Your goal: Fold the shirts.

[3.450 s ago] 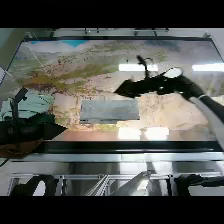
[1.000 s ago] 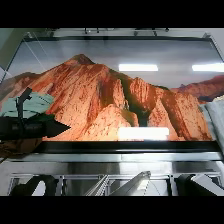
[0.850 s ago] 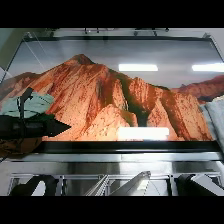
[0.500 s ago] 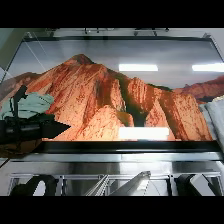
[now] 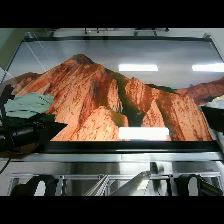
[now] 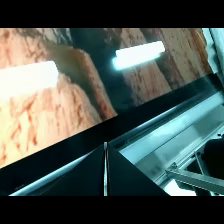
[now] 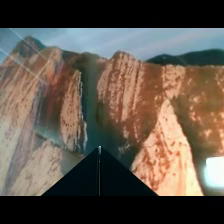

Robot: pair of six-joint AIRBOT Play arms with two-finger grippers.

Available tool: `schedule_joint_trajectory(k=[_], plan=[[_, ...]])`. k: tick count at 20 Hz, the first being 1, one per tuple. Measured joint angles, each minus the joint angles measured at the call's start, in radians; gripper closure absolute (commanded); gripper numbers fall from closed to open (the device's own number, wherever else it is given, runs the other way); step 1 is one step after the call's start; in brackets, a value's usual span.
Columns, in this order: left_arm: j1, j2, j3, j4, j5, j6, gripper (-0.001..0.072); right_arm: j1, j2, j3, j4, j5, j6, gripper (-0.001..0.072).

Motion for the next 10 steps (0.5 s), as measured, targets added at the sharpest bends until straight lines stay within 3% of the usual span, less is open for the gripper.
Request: schedule_joint_trajectory(k=[10], plan=[[-0.159, -0.035, 0.000, 0.000, -0.045, 0.007, 0.0696, 0.051, 0.070, -0.124, 0.040, -0.091, -0.025, 0.0695]])
